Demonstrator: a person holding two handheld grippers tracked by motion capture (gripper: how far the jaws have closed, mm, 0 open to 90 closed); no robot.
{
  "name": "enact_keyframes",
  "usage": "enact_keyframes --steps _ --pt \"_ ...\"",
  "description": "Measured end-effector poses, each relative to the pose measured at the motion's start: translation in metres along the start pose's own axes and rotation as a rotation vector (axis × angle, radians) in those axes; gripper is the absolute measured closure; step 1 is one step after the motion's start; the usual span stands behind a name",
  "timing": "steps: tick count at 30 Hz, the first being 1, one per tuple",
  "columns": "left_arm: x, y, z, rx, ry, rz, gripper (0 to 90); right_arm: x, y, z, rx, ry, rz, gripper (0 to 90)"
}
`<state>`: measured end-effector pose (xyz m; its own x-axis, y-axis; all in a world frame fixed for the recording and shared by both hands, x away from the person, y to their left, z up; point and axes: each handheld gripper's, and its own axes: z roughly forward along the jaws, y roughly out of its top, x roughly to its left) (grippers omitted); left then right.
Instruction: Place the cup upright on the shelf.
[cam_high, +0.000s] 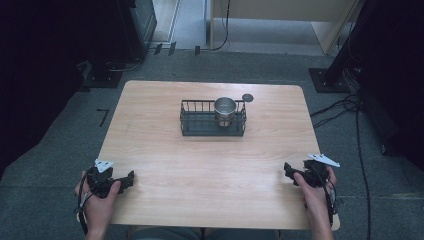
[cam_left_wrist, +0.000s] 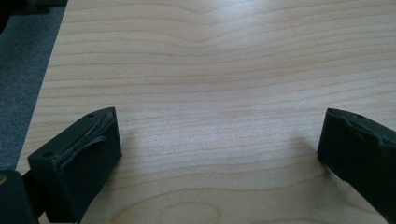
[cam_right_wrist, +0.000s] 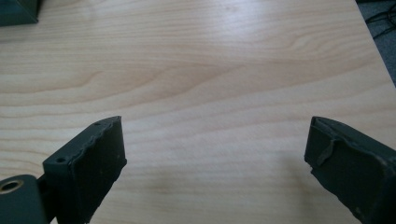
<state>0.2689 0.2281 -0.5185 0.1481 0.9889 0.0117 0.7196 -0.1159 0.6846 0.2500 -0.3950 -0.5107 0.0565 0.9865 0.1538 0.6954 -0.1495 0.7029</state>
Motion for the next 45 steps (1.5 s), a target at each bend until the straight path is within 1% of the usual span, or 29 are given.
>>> enact_keyframes --steps 11,13,17,18,20,22,24,25,26,32,36,45 --pt "0.0 0.0 0.0 0.0 0.0 0.0 0.0 -0.019 -0.018 -0.009 -0.001 -0.033 0.01 4.9" --pt "0.0 0.0 0.0 0.0 0.0 0.0 0.0 -0.021 -0.021 -0.011 -0.005 -0.041 -0.003 4.9" --pt "0.0 0.0 0.0 0.0 0.0 0.0 0.0 -0.024 -0.025 -0.014 -0.011 -0.051 -0.006 4.9" --pt "0.0 0.0 0.0 -0.001 0.0 0.0 0.0 -0.025 -0.028 -0.015 -0.012 -0.068 -0.021 4.9" --pt "0.0 0.0 0.0 -0.001 0.0 0.0 0.0 -0.025 -0.03 -0.016 -0.013 -0.073 -0.026 4.8" --pt "0.0 0.0 0.0 -0.001 0.0 0.0 0.0 -0.025 -0.031 -0.017 -0.01 -0.08 -0.043 4.3" --pt "0.0 0.0 0.0 -0.001 0.0 0.0 0.0 -0.024 -0.033 -0.018 -0.006 -0.086 -0.066 3.7" --pt "0.0 0.0 0.0 -0.001 0.0 0.0 0.0 -0.023 -0.035 -0.018 -0.004 -0.087 -0.089 3.2" --pt "0.0 0.0 0.0 -0.001 0.0 0.0 0.0 -0.024 -0.036 -0.018 -0.009 -0.085 -0.093 3.2" --pt "0.0 0.0 0.0 -0.001 0.0 0.0 0.0 -0.025 -0.039 -0.022 -0.01 -0.079 -0.094 3.7" --pt "0.0 0.0 0.0 -0.001 0.0 0.0 0.0 -0.025 -0.039 -0.021 -0.01 -0.089 -0.091 3.1" --pt "0.0 0.0 0.0 0.0 0.0 0.0 0.0 -0.024 -0.038 -0.02 -0.009 -0.094 -0.083 3.0"
